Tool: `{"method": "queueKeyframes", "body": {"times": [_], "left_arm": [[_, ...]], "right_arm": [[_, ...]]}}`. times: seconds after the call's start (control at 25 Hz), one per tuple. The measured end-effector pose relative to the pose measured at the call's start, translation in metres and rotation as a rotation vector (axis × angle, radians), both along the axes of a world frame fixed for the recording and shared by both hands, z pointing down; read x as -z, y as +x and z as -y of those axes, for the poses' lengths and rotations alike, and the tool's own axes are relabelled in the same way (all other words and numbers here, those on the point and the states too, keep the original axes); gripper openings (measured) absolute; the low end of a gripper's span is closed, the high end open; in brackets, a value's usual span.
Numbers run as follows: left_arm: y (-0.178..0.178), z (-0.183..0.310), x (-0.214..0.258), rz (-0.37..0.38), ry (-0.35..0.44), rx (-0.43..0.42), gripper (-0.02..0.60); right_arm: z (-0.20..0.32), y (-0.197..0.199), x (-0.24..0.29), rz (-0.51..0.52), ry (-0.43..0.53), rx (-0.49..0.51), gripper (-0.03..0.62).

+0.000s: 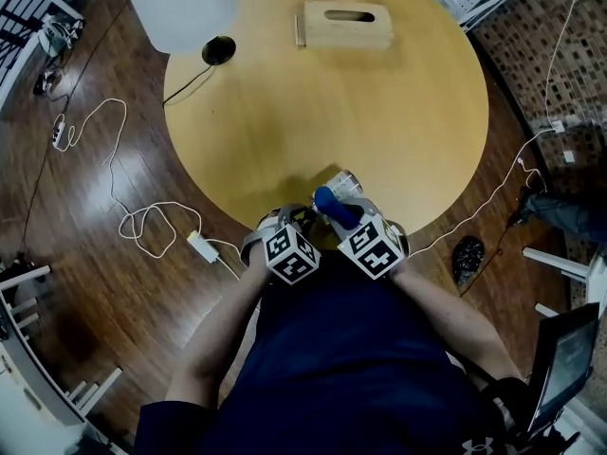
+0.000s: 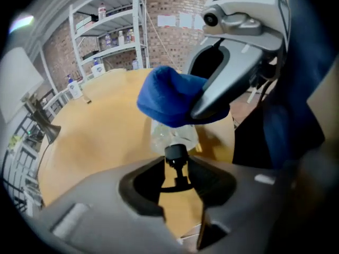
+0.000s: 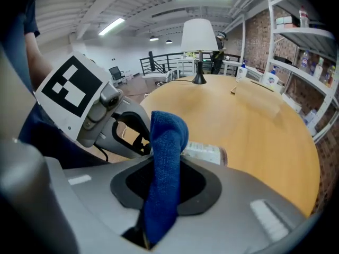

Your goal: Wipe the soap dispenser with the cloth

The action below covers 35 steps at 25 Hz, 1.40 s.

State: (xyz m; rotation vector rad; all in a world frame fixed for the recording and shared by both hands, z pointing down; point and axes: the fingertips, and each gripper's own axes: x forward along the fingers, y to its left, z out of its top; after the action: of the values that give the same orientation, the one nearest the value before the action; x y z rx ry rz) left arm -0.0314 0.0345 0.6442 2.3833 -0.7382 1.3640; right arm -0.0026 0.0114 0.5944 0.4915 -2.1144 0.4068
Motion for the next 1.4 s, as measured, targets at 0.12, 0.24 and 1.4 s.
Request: {"method": "queueKeyframes", "body": {"times": [0.12, 0.24, 1.4], "left_arm": [[0.002, -0.004, 0.0, 0.023, 0.038, -0.015, 0.135], [0.001, -0.003, 0.003, -0.006, 0.041, 0.018, 0.135], [0.014, -0.01, 0.015, -0.068, 0.187, -0.101, 0.132]], "right_arm": [[-0.007, 0.031, -0.02, 0.0, -0.057, -0.135, 0.091], [0.004, 0.063, -0.023, -0.016, -0.079, -0.271, 0.091], [0.006, -0.004, 0.012, 0.064, -0.07, -0.106, 0.092]]}}
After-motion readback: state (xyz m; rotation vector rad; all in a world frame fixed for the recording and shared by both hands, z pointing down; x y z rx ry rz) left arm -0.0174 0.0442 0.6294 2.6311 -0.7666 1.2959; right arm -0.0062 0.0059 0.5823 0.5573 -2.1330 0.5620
